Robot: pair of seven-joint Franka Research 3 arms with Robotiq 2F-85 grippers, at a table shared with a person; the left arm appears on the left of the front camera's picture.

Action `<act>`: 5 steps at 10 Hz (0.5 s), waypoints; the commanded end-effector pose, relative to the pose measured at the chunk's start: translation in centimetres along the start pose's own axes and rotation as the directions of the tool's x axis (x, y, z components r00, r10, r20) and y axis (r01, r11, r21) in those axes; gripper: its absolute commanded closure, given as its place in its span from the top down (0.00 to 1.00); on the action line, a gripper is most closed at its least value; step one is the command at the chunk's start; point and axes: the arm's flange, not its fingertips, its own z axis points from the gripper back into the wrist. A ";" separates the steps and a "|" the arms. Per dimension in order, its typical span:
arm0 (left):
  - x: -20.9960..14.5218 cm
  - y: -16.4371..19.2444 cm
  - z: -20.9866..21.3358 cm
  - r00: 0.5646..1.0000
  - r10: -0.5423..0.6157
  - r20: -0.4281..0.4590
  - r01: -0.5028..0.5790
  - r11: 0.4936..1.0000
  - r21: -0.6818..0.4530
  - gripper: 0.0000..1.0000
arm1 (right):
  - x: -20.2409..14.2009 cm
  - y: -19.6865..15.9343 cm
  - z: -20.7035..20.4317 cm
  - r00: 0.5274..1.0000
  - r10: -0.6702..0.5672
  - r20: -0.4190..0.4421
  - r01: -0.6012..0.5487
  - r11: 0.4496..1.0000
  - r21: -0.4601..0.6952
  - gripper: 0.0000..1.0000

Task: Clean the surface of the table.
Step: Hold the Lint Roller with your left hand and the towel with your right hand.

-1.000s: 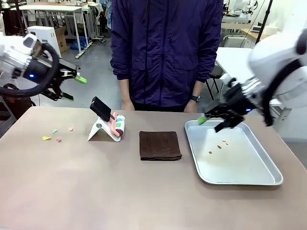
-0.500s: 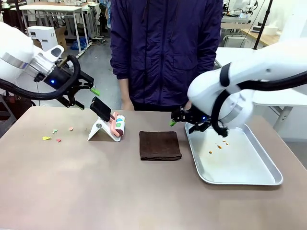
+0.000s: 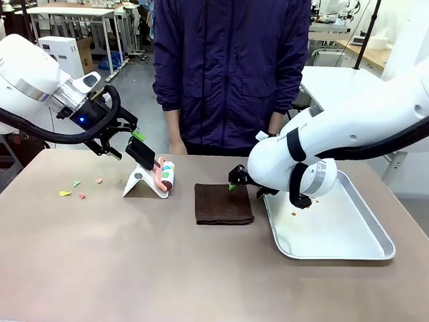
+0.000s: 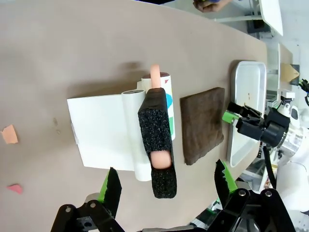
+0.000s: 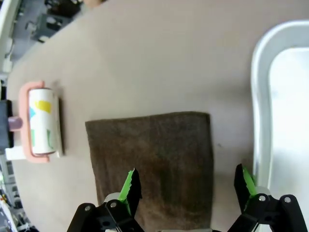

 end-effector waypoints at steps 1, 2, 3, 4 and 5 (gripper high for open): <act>0.6 -0.6 0.0 0.999 0.040 0.005 -0.040 0.999 0.029 1.00 | 0.6 0.8 1.3 0.999 0.002 -0.044 -0.001 1.000 0.025 1.00; 0.0 0.0 0.0 1.000 0.000 0.000 0.000 1.000 0.000 1.00 | 0.8 0.6 2.2 0.999 0.011 -0.039 -0.008 0.998 0.059 1.00; 0.0 0.0 0.0 1.000 0.000 0.000 0.000 1.000 0.000 1.00 | 0.0 0.5 0.2 1.000 0.005 -0.020 -0.005 1.000 0.004 1.00; 0.0 0.0 0.0 1.000 0.000 0.000 0.000 1.000 0.000 1.00 | 0.0 0.5 0.2 1.000 0.005 -0.020 -0.005 1.000 0.004 1.00; 0.0 0.0 0.0 1.000 0.000 0.000 0.000 1.000 0.000 1.00 | 0.0 0.5 0.2 1.000 0.005 -0.020 -0.005 1.000 0.004 1.00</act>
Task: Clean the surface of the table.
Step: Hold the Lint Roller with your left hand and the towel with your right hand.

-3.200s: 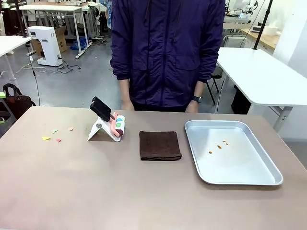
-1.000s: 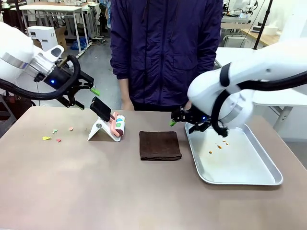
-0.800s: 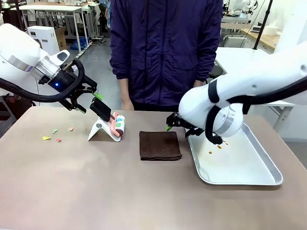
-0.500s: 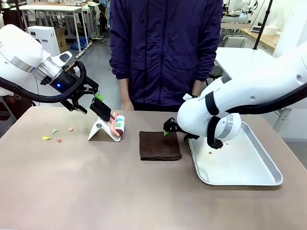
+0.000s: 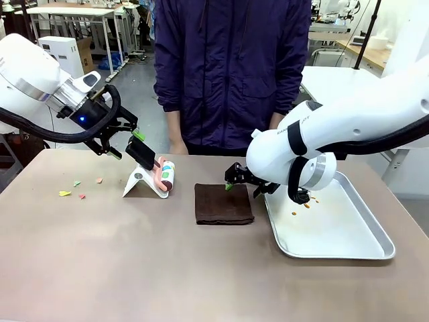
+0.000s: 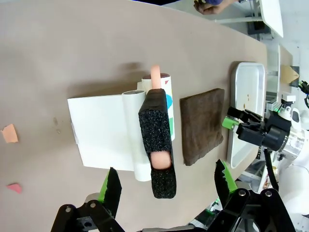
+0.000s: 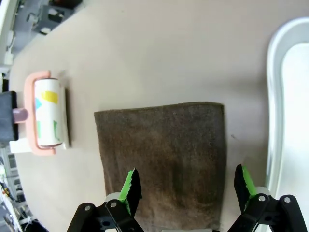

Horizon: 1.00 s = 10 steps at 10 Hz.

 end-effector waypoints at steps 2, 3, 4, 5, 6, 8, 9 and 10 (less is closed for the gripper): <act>-0.4 -0.2 -0.3 1.000 -0.016 -0.019 0.016 1.000 -0.024 1.00 | 0.0 0.0 0.0 1.000 0.000 0.000 0.000 1.000 0.000 1.00; -0.5 -0.4 -0.2 1.000 -0.008 -0.011 0.008 1.000 -0.029 1.00 | 0.7 1.1 0.8 0.999 0.027 -0.039 -0.028 0.999 -0.023 1.00; -0.7 -0.6 -0.2 1.000 0.008 0.003 -0.008 1.000 -0.024 1.00 | 1.7 1.9 1.3 0.996 0.046 -0.076 -0.049 0.998 -0.038 1.00; -0.8 -0.8 -0.2 1.000 0.018 0.008 -0.017 1.000 -0.020 1.00 | 2.6 2.6 1.6 0.993 0.042 -0.113 -0.052 0.995 -0.089 1.00; -0.7 -0.8 -0.3 1.000 0.021 0.010 -0.021 1.000 -0.019 1.00 | 3.3 2.9 1.3 0.987 0.028 -0.157 -0.050 0.989 -0.141 1.00; -0.4 -1.0 -0.5 0.999 0.028 0.016 -0.028 1.000 -0.001 1.00 | 4.2 3.6 0.1 0.979 0.021 -0.203 -0.061 0.980 -0.189 1.00; -0.2 -1.0 -0.7 0.999 0.041 0.017 -0.041 0.999 0.005 1.00 | 4.5 3.9 -0.8 0.975 0.020 -0.221 -0.061 0.981 -0.184 1.00; -0.1 -0.9 -0.9 0.999 0.049 0.017 -0.049 0.999 0.006 1.00 | 4.5 3.9 -1.5 0.973 0.005 -0.232 -0.050 0.981 -0.189 1.00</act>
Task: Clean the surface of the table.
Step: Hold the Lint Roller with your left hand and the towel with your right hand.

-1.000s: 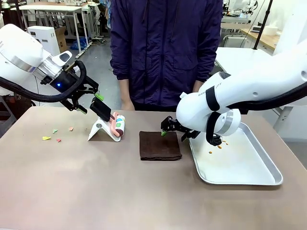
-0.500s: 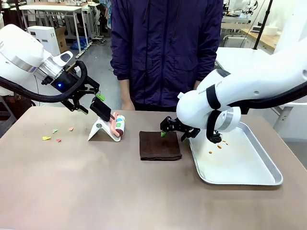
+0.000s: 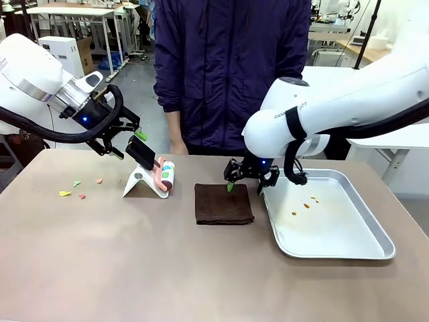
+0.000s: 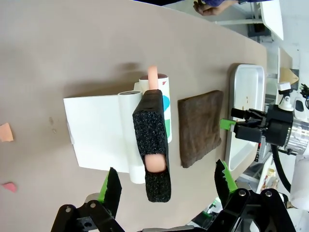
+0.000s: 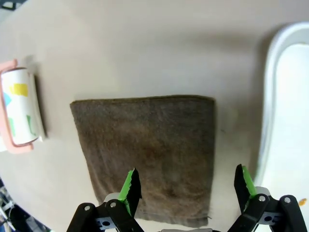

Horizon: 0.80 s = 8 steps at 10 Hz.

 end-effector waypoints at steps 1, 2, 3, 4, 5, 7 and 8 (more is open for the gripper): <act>0.0 -0.5 -0.5 0.999 0.033 0.016 -0.033 0.999 0.013 1.00 | 1.0 1.5 -1.0 0.999 -0.052 -0.007 0.052 0.998 -0.033 1.00; 0.0 -0.7 -0.6 0.999 0.035 0.019 -0.036 0.999 0.019 1.00 | 0.8 1.5 -1.3 0.997 -0.082 0.014 0.082 0.995 -0.047 1.00; 0.0 -0.6 -0.7 0.999 0.036 0.022 -0.036 0.999 0.019 1.00 | 0.6 1.4 -1.7 0.995 -0.094 0.025 0.095 0.993 -0.075 1.00; 0.0 -0.6 -0.8 0.999 0.035 0.020 -0.036 0.999 0.020 1.00 | 0.5 1.4 -2.0 0.995 -0.096 0.018 0.097 0.992 -0.075 1.00; 0.0 -0.7 -1.0 0.999 0.036 0.024 -0.037 0.999 0.024 1.00 | 0.4 1.4 -2.2 0.995 -0.096 0.016 0.097 0.992 -0.082 1.00; -0.1 -0.8 -1.3 0.999 0.036 0.024 -0.037 0.999 0.027 1.00 | 0.3 1.6 -2.5 0.996 -0.089 0.012 0.089 0.991 -0.098 1.00; -0.1 -0.9 -1.5 0.999 0.038 0.017 -0.039 0.999 0.031 1.00 | 0.3 1.6 -2.5 0.996 -0.086 0.013 0.087 0.991 -0.099 1.00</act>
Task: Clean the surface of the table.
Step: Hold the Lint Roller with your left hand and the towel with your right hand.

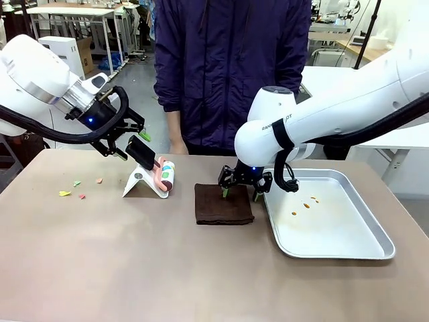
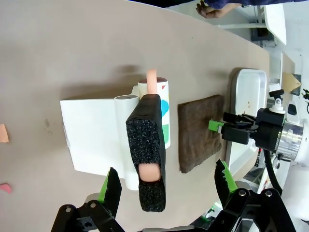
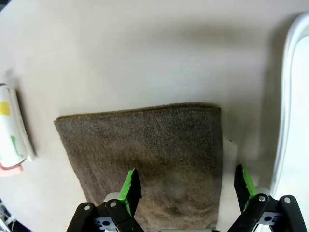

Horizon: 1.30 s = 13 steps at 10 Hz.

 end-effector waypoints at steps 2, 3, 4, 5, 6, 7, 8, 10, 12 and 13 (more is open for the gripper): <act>0.1 -0.5 -0.9 0.998 0.044 0.050 -0.045 0.999 0.029 1.00 | 0.0 0.6 -0.3 1.000 -0.014 0.016 0.014 0.999 -0.041 1.00; 0.2 -0.5 -0.9 0.997 0.036 0.066 -0.039 0.998 0.039 0.80 | 0.0 0.7 -0.3 1.000 -0.011 0.013 0.011 0.999 -0.039 1.00; 0.2 -0.5 -1.0 0.998 0.033 0.055 -0.036 0.998 0.043 0.40 | 0.0 0.7 -0.2 1.000 -0.002 0.011 0.002 0.999 -0.036 0.41; 0.2 -0.5 -0.9 0.998 0.031 0.055 -0.033 0.998 0.045 0.20 | 0.0 0.8 -0.2 1.000 -0.005 0.008 0.005 0.999 -0.036 0.40; 0.2 -0.6 -0.9 0.998 0.029 0.058 -0.031 0.999 0.044 0.00 | 0.0 0.9 -0.3 1.000 0.000 0.004 0.000 0.999 -0.038 0.00; 0.1 -0.7 -0.9 0.998 0.029 0.058 -0.032 0.998 0.050 0.00 | 0.0 0.9 -0.3 1.000 0.009 0.010 -0.008 0.999 -0.035 0.35; 0.1 -0.7 -0.9 0.998 0.031 0.056 -0.034 0.998 0.056 0.00 | 0.0 0.9 -0.4 1.000 0.012 0.012 -0.012 0.999 -0.031 0.00; 0.0 -0.8 -0.8 0.998 0.028 0.056 -0.031 0.998 0.057 0.00 | -0.1 0.9 -0.5 1.000 0.019 0.013 -0.019 0.999 -0.030 0.00; -0.1 -0.9 -0.6 0.998 0.025 0.063 -0.029 0.998 0.053 0.00 | -0.2 0.8 -0.5 1.000 0.028 0.013 -0.028 0.999 -0.019 0.00; -0.1 -1.0 -0.6 0.998 0.023 0.063 -0.026 0.998 0.050 0.00 | -0.2 0.7 -0.5 1.000 0.027 0.010 -0.027 1.000 -0.007 0.00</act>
